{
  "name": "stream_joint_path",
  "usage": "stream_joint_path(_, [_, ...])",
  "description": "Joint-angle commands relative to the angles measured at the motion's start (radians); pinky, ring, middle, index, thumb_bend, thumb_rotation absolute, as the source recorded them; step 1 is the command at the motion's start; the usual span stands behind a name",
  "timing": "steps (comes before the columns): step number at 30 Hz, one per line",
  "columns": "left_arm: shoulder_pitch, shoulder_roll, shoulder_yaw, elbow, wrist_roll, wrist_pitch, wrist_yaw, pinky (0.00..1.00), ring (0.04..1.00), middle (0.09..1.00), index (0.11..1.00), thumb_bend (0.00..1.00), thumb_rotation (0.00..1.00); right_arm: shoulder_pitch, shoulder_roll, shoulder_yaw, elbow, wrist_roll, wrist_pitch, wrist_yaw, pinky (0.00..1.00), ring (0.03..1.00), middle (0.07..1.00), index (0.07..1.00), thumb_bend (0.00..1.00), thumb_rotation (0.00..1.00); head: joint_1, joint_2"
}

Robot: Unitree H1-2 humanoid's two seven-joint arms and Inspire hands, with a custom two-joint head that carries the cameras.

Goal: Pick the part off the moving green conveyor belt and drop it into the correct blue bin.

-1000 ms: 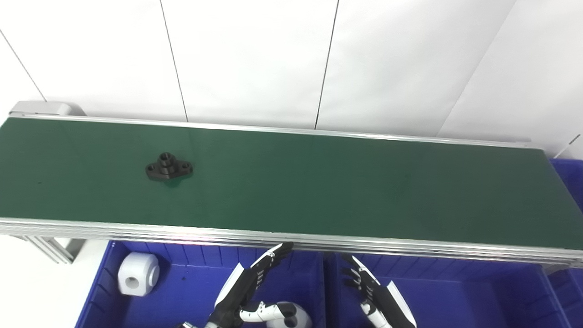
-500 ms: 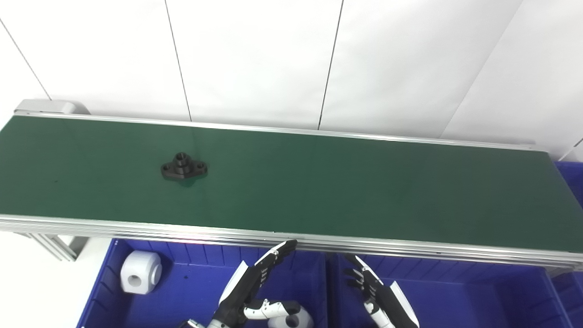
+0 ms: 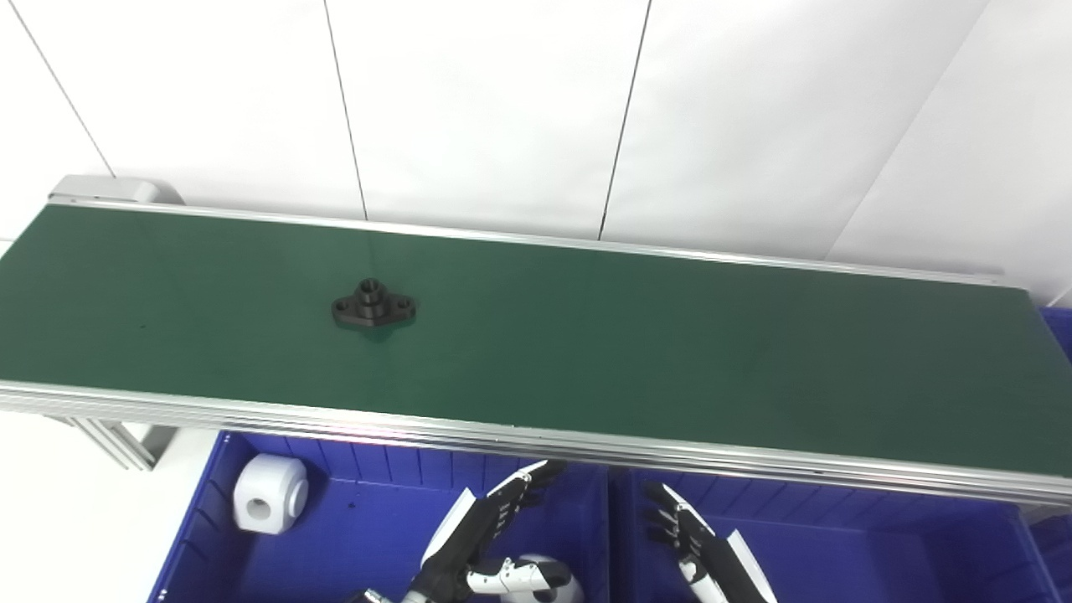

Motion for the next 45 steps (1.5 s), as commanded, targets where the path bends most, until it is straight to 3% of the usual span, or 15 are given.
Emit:
stream_joint_path(1, [-0.015, -0.001, -0.005, -0.026, -0.002, -0.04, 0.017, 0.87, 0.909, 0.898, 0.851, 0.94, 0.56, -0.008, -0.005, -0.003, -0.028, 0.009, -0.058, -0.003, 0.81, 0.867, 0.921, 0.919, 0.93, 1.0, -0.001, 0.003])
stream_joint_path(11, [-0.01, -0.002, -0.006, -0.04, -0.014, -0.04, 0.013, 0.9, 0.914, 0.9, 0.863, 0.95, 0.55, 0.002, -0.001, -0.01, -0.057, 0.023, -0.058, 0.005, 0.77, 0.814, 0.879, 0.906, 0.94, 0.95, -0.019, 0.02])
stream_joint_path(16, [-0.01, -0.008, -0.008, -0.039, -0.019, -0.04, 0.011, 0.92, 0.919, 0.909, 0.876, 0.95, 0.55, 0.041, -0.025, -0.018, -0.173, 0.017, -0.058, 0.004, 0.73, 0.778, 0.839, 0.855, 0.96, 0.91, -0.023, 0.024])
stream_joint_path(20, [-0.017, -0.01, -0.015, -0.032, -0.011, -0.04, 0.019, 0.93, 0.929, 0.908, 0.874, 0.94, 0.55, 0.081, -0.046, -0.046, -0.322, 0.054, -0.058, 0.033, 0.69, 0.757, 0.819, 0.841, 0.98, 0.92, -0.027, 0.025])
stream_joint_path(26, [-0.033, -0.014, -0.022, -0.009, -0.014, -0.041, 0.02, 0.91, 0.923, 0.916, 0.88, 0.96, 0.57, 0.108, -0.023, -0.118, -0.485, 0.152, -0.058, 0.092, 0.67, 0.721, 0.775, 0.821, 0.95, 0.88, -0.035, 0.016])
stream_joint_path(30, [-0.046, -0.018, -0.025, 0.012, -0.012, -0.041, 0.025, 0.84, 0.905, 0.914, 0.882, 0.96, 0.57, 0.08, 0.004, -0.169, -0.527, 0.183, -0.058, 0.128, 0.63, 0.696, 0.771, 0.805, 0.93, 0.85, -0.039, 0.002])
stream_joint_path(35, [-0.056, -0.019, -0.03, 0.03, -0.001, -0.041, 0.042, 0.84, 0.908, 0.922, 0.885, 0.96, 0.58, 0.027, 0.026, -0.216, -0.519, 0.192, -0.058, 0.15, 0.65, 0.698, 0.769, 0.815, 0.95, 0.85, -0.035, -0.004])
stream_joint_path(40, [-0.058, -0.018, -0.034, 0.033, -0.004, -0.041, 0.043, 0.83, 0.9, 0.916, 0.884, 0.96, 0.57, -0.068, 0.039, -0.26, -0.482, 0.054, -0.057, 0.063, 0.69, 0.744, 0.796, 0.842, 0.91, 0.86, -0.035, -0.002])
stream_joint_path(45, [-0.057, -0.014, -0.039, 0.029, -0.008, -0.041, 0.042, 0.84, 0.902, 0.918, 0.883, 0.95, 0.56, -0.18, 0.011, -0.262, -0.42, -0.089, -0.057, -0.019, 0.7, 0.764, 0.823, 0.86, 0.9, 0.87, -0.04, 0.0])
